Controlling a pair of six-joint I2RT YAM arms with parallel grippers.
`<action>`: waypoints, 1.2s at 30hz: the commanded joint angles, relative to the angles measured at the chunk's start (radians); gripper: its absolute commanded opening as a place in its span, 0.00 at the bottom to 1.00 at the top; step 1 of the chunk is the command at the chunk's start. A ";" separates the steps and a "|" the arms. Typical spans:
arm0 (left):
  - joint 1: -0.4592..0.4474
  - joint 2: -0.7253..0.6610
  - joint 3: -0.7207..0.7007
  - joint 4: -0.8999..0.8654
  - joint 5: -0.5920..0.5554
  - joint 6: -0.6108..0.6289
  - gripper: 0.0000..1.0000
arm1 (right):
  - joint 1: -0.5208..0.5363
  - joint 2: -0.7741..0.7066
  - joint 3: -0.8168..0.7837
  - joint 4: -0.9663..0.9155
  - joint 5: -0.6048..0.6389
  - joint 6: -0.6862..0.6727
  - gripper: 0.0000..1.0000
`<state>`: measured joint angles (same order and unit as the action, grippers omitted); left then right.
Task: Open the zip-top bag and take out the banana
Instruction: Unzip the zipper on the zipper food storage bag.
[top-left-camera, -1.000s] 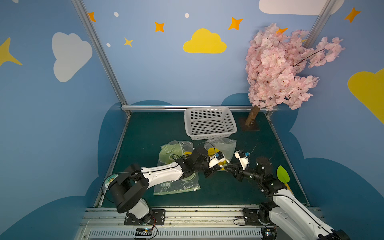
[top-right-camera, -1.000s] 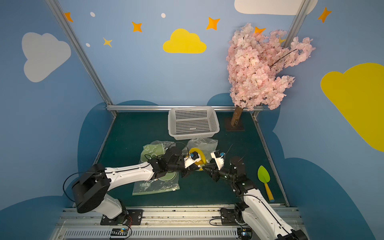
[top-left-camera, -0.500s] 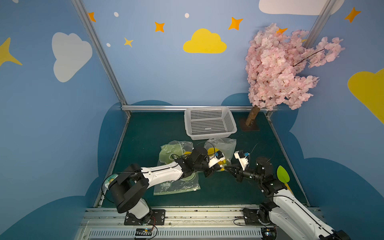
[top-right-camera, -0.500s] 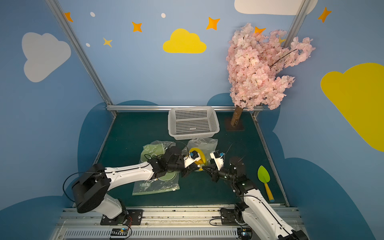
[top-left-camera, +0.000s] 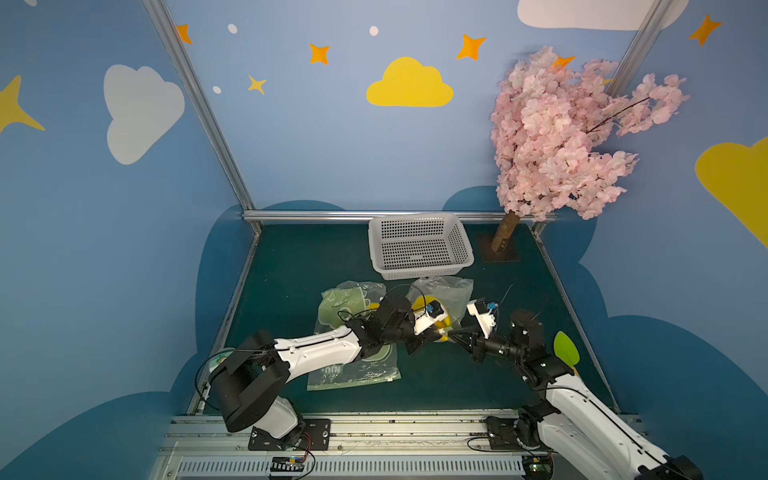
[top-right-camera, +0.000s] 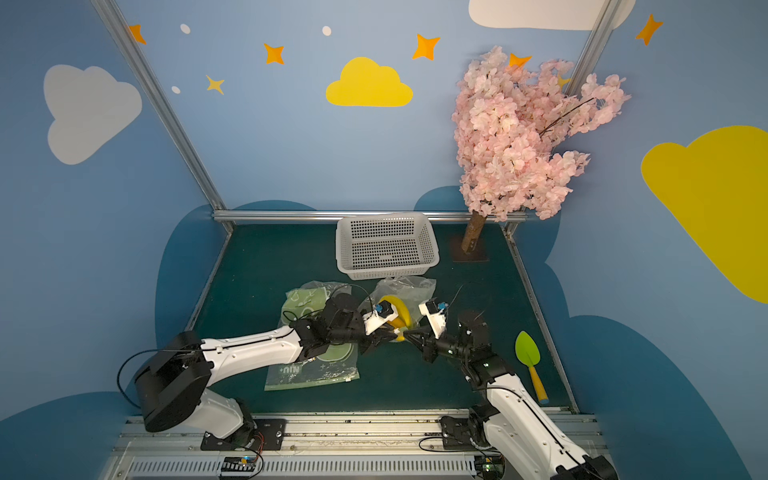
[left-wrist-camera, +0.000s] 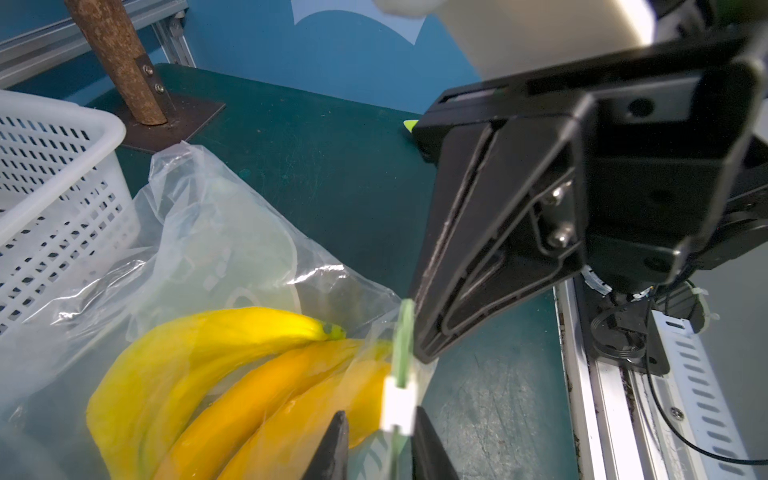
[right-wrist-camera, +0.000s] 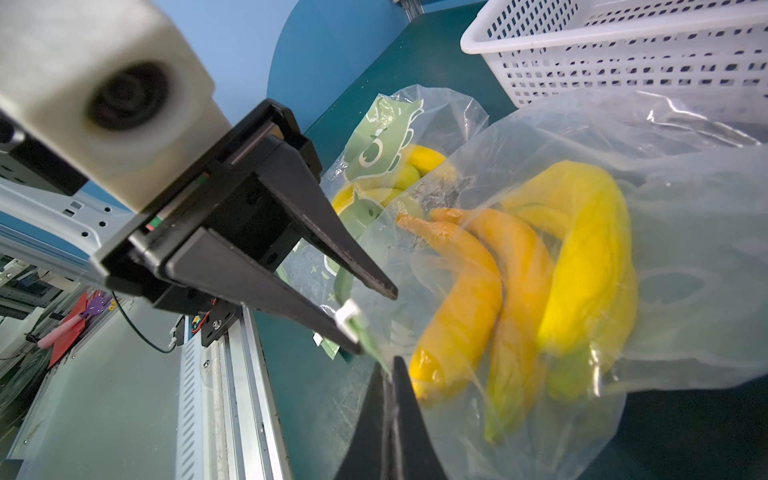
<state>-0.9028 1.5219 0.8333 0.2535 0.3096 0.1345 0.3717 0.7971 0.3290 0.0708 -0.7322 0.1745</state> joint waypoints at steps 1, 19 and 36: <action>0.002 -0.020 -0.011 0.033 0.043 0.016 0.30 | 0.007 0.009 0.037 -0.015 -0.025 -0.011 0.00; 0.002 -0.011 -0.011 0.044 0.054 0.028 0.23 | 0.007 0.006 0.037 -0.017 -0.017 -0.007 0.00; 0.002 0.011 -0.008 0.047 0.054 0.025 0.27 | 0.007 0.006 0.033 0.004 -0.023 0.011 0.00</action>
<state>-0.9031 1.5192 0.8330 0.2901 0.3454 0.1528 0.3748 0.8066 0.3290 0.0494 -0.7403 0.1795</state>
